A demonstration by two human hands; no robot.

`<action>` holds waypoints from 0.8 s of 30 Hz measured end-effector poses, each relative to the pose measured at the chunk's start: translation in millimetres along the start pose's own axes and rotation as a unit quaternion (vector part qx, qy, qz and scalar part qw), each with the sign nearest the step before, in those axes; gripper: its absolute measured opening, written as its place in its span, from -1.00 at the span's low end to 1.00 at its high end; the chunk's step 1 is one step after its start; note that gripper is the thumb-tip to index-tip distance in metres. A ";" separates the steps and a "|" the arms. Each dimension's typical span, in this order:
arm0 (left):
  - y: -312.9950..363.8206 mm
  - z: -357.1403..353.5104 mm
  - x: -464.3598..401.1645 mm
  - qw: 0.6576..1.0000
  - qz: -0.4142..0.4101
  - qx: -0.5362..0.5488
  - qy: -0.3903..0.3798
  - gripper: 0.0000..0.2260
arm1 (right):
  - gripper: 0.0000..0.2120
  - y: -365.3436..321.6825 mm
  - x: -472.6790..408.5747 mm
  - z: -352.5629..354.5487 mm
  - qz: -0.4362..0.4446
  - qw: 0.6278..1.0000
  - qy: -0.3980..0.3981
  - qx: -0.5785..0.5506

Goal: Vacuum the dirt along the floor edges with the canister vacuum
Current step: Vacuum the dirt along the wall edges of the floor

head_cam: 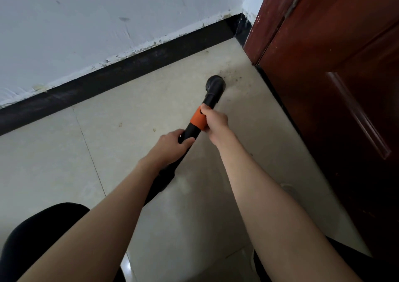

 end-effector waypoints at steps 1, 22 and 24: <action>-0.5 4.6 -3.2 1.000 0.003 0.001 0.005 -0.71 | -0.81 -3.8 -2.2 -5.5 -0.002 1.000 -0.005 0.001; -3.1 -24.6 13.2 1.000 -0.008 0.007 -0.029 -0.70 | -0.90 17.6 17.0 15.0 0.009 1.000 -0.025 -0.016; 0.0 -32.0 17.4 0.999 -0.018 -0.004 -0.044 -0.70 | -0.89 21.8 23.2 26.9 0.011 0.999 -0.017 -0.028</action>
Point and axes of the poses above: each hand's wrist, its own x-axis away from the middle knuckle, its own z-axis out of the back of the hand, y = z × x, the point moved 10 cm from there along -x, towards the middle knuckle, and after that the axes turned 1 degree about z, right-handed, at the moved point
